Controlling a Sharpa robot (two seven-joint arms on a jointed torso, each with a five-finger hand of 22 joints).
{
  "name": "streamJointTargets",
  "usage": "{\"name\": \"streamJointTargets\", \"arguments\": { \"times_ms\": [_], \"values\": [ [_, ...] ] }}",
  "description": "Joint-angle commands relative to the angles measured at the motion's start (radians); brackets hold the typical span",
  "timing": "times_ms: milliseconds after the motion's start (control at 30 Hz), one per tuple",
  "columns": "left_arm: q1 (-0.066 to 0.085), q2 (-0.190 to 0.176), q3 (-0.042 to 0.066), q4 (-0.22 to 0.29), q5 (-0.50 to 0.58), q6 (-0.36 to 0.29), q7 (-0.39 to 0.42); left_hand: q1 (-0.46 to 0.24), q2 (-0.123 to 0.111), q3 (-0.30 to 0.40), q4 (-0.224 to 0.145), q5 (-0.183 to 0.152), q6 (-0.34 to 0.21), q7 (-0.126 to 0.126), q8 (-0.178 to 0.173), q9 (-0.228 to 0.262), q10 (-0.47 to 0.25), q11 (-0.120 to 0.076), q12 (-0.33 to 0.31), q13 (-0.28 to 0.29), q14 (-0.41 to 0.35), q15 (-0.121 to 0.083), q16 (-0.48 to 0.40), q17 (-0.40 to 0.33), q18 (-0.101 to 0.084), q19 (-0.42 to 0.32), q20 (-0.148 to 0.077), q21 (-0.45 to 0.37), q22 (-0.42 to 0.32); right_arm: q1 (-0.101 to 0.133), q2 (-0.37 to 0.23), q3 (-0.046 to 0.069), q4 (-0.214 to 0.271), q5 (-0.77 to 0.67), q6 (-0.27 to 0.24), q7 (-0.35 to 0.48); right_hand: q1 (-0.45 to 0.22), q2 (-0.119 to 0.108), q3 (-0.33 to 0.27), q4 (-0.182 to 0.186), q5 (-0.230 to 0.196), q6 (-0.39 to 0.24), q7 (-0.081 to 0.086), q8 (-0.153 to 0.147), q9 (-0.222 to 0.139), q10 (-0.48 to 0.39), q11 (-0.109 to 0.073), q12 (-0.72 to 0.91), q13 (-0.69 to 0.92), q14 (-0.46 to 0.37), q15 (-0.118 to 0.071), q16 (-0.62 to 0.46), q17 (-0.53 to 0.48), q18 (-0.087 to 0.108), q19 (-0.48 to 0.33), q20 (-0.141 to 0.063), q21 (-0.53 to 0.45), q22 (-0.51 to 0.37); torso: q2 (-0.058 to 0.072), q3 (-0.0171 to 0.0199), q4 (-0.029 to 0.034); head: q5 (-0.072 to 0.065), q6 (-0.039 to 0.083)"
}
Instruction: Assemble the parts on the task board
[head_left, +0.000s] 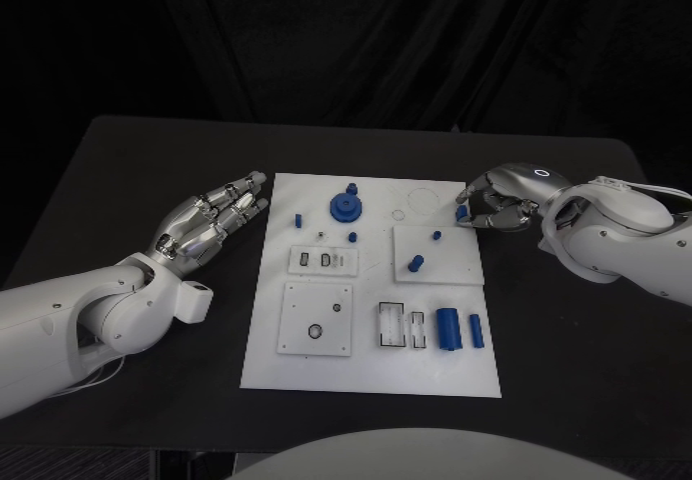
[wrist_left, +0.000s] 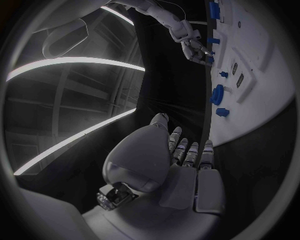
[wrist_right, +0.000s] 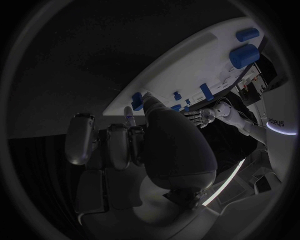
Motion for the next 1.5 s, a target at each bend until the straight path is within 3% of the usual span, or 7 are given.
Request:
{"name": "streamJointTargets", "arguments": {
  "times_ms": [33, 333, 500, 967, 1167, 1300, 1500],
  "values": [
    [-0.002, 0.002, 0.001, 0.001, 0.003, 0.014, 0.125, 0.007, 0.001, 0.007, 0.0, 0.005, -0.004, -0.004, 0.001, -0.001, 0.0, 0.008, -0.006, -0.001, 0.001, 0.009, 0.0, 0.001, 0.0, 0.001, 0.007, 0.004, 0.001, -0.003, 0.002, 0.0, -0.003, -0.002, 0.01, -0.013, 0.01, 0.003, -0.003, 0.0, 0.01, 0.003, 0.004, 0.0, 0.0, 0.029, 0.01, -0.004, 0.188, 0.071, 0.007, -0.002, 0.164, 0.014, -0.006, 0.002, -0.004, 0.119, 0.0, 0.0005, 0.0014, 0.0, -0.002],
    [-0.002, 0.004, 0.001, -0.001, 0.003, 0.017, 0.123, 0.007, 0.001, 0.008, 0.0, 0.005, -0.006, -0.004, 0.0, -0.001, -0.001, 0.008, -0.006, -0.001, 0.001, 0.009, 0.0, 0.001, 0.0, 0.001, 0.008, 0.004, 0.001, -0.005, 0.008, 0.0, -0.006, -0.002, 0.006, -0.008, 0.038, 0.013, -0.002, -0.01, 0.088, 0.073, 0.004, 0.036, 0.026, 0.028, 0.01, -0.004, 0.188, 0.071, 0.007, -0.003, 0.163, 0.015, -0.005, 0.004, -0.01, 0.122, 0.0, -0.0004, 0.0007, 0.0, -0.003],
    [-0.002, 0.005, 0.001, -0.003, 0.003, 0.018, 0.123, 0.007, 0.001, 0.008, 0.0, 0.005, -0.006, -0.004, 0.0, -0.001, -0.001, 0.008, -0.006, -0.001, 0.001, 0.009, 0.0, 0.001, 0.0, 0.001, 0.008, 0.004, 0.001, -0.005, 0.01, 0.0, -0.006, -0.002, -0.005, 0.0, 0.057, 0.022, 0.001, -0.025, 0.148, 0.142, -0.006, 0.087, 0.073, 0.029, 0.002, -0.002, 0.19, 0.071, 0.002, -0.003, 0.163, 0.015, -0.003, -0.001, -0.014, 0.125, 0.0, -0.0002, 0.001, 0.0, -0.004],
    [-0.003, 0.004, 0.001, -0.003, 0.003, 0.02, 0.121, 0.007, 0.001, 0.009, -0.001, 0.005, -0.006, -0.004, 0.0, -0.001, -0.001, 0.008, -0.006, -0.001, 0.001, 0.01, 0.0, 0.001, 0.0, 0.001, 0.008, 0.004, 0.001, -0.003, 0.005, 0.002, 0.02, -0.002, -0.159, 0.041, 0.085, 0.042, 0.012, -0.047, 0.198, 0.172, -0.016, 0.146, 0.13, 0.038, -0.001, 0.006, 0.198, 0.073, -0.003, 0.003, 0.167, 0.013, 0.002, -0.006, -0.011, 0.132, 0.0, -0.0002, 0.0008, 0.005, -0.006],
    [-0.003, 0.004, 0.001, -0.003, 0.003, 0.019, 0.119, 0.007, 0.001, 0.009, -0.001, 0.005, -0.006, -0.004, 0.0, -0.001, -0.001, 0.008, -0.006, -0.001, 0.001, 0.01, 0.0, 0.001, 0.0, 0.001, 0.008, 0.004, 0.001, 0.031, 0.008, 0.003, 0.083, -0.002, -0.187, 0.03, 0.086, 0.042, 0.012, -0.049, 0.204, 0.172, -0.016, 0.151, 0.135, 0.042, 0.004, 0.009, 0.201, 0.074, 0.0, 0.006, 0.17, 0.013, 0.003, -0.005, -0.01, 0.133, 0.0, -0.0001, 0.0006, 0.01, -0.003],
    [-0.003, 0.006, 0.001, -0.002, 0.003, 0.019, 0.118, 0.008, 0.001, 0.01, -0.001, 0.005, -0.006, -0.004, 0.0, -0.001, -0.001, 0.008, -0.007, -0.001, 0.001, 0.01, 0.0, 0.001, 0.0, 0.002, 0.009, 0.004, 0.001, 0.052, 0.016, 0.003, 0.161, -0.003, -0.184, 0.017, 0.085, 0.04, 0.011, -0.049, 0.207, 0.171, -0.013, 0.154, 0.14, 0.042, 0.009, 0.01, 0.201, 0.074, 0.003, 0.004, 0.168, 0.013, 0.002, -0.004, -0.014, 0.132, 0.0, -0.0001, 0.0018, 0.016, -0.006],
    [-0.003, 0.002, 0.001, 0.0, 0.003, 0.017, 0.114, 0.008, 0.001, 0.01, -0.001, 0.005, -0.006, -0.004, 0.0, -0.001, -0.001, 0.008, -0.006, -0.001, 0.001, 0.011, 0.001, 0.001, 0.0, 0.002, 0.009, 0.004, 0.001, 0.056, 0.072, 0.003, 0.252, -0.041, -0.115, -0.021, 0.089, 0.039, 0.012, -0.054, 0.208, 0.173, -0.015, 0.16, 0.148, 0.041, 0.005, 0.008, 0.2, 0.073, 0.002, -0.001, 0.163, 0.016, 0.0, -0.003, -0.023, 0.129, -0.002, -0.0017, -0.0003, 0.028, -0.016]
  ]
}}
